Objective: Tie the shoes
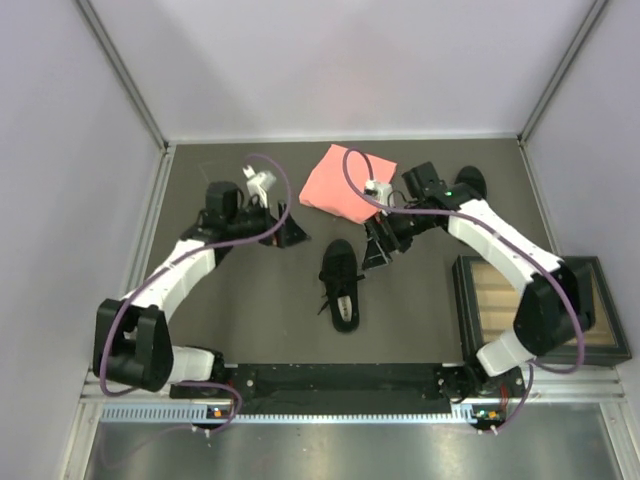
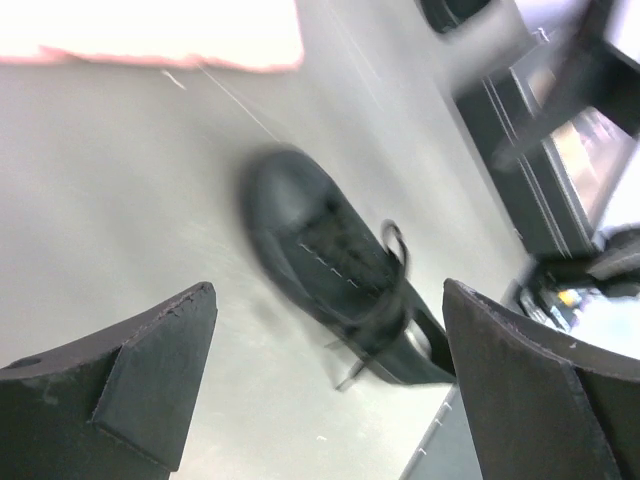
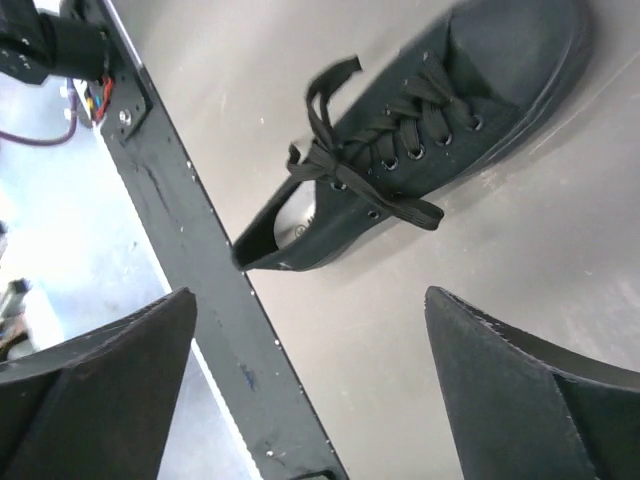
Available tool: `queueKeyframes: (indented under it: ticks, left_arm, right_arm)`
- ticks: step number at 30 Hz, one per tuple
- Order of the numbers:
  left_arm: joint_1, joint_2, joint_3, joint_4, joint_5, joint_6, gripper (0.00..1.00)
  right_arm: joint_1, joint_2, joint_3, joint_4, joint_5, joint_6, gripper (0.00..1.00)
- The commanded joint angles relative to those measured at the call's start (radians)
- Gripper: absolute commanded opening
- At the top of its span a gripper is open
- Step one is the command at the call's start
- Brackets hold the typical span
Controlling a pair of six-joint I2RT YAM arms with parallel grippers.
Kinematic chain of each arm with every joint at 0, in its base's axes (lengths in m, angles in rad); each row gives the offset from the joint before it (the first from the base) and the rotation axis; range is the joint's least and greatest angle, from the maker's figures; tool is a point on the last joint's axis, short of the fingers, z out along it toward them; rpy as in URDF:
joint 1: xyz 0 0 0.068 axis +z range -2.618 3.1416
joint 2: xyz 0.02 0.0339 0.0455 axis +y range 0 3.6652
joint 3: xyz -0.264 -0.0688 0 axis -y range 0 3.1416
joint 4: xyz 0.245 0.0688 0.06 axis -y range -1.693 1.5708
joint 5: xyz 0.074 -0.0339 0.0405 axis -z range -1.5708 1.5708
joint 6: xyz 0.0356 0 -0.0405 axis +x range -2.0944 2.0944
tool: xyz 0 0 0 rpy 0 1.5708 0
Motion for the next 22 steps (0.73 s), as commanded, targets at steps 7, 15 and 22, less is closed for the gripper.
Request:
queueKeyframes:
  ticks: [7, 15, 22]
  left_arm:
    - [0.152, 0.155, 0.555, -0.767, -0.261, 0.332, 0.98]
    - [0.158, 0.069, 0.391, -0.72, -0.39, 0.367, 0.98]
    - [0.137, -0.043, 0.25, -0.657, -0.537, 0.375, 0.98]
  right_arm:
    - [-0.332, -0.227, -0.004, -0.064, 0.096, 0.025, 0.99]
    - [-0.387, -0.408, -0.254, 0.003, 0.288, 0.051, 0.99]
    - [-0.386, -0.54, -0.318, -0.006, 0.355, 0.054, 0.99]
